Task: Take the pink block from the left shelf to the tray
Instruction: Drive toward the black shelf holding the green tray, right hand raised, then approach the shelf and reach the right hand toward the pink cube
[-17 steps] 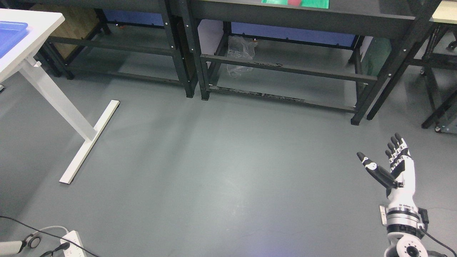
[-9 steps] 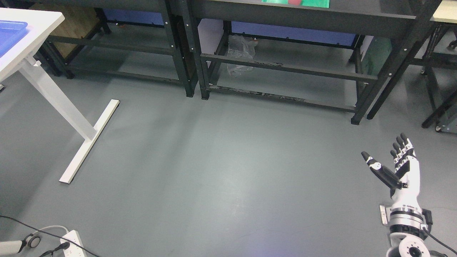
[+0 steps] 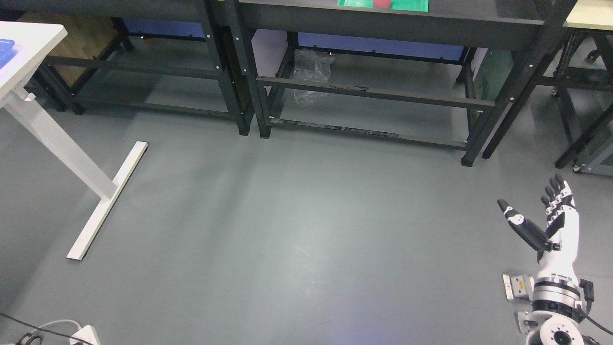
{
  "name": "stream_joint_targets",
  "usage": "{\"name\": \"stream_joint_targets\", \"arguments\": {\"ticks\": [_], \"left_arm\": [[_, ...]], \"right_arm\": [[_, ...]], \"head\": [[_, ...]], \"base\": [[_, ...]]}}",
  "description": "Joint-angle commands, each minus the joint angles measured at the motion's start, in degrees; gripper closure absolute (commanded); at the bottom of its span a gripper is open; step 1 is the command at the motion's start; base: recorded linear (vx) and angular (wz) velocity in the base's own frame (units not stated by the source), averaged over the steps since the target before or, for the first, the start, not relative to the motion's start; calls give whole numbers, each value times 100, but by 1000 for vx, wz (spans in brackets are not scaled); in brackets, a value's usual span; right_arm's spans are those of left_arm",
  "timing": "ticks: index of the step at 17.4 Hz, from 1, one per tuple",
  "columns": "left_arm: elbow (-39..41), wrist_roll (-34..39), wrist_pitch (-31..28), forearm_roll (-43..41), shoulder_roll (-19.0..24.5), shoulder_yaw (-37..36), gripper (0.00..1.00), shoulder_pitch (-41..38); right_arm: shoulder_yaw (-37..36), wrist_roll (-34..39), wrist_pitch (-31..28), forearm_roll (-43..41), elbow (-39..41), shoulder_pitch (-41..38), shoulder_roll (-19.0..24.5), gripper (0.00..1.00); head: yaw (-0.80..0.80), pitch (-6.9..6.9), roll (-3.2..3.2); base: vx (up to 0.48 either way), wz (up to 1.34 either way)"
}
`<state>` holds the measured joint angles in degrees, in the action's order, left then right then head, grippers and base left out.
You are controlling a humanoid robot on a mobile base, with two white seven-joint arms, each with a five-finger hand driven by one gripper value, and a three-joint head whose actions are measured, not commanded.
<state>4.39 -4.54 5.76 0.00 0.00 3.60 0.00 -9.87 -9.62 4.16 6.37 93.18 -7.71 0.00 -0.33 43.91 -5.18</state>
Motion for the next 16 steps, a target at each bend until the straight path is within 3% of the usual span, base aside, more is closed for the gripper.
{"name": "stream_joint_targets", "arguments": {"ticks": [1,4,7,16], "left_arm": [[0,-3,4,-9,100,0,0,-53],[0,-3,4,-9,100,0,0,-53],[0,-3,4,-9,100,0,0,-53],[0,-3,4,-9,100,0,0,-53]], "right_arm": [[90,-356,-854,3508,287,147,-100,9],[91,-330,-427,3267,446,112,-100,1],[100,-304,-12,3029,438,77,-100,1],[486,162,-205,3959,403,94,-167,2]], "head": [[0,0,0],[0,0,0],[0,0,0],[0,0,0]], "base": [[78,-127],[114,-151],[112,-159],[74,32]]}}
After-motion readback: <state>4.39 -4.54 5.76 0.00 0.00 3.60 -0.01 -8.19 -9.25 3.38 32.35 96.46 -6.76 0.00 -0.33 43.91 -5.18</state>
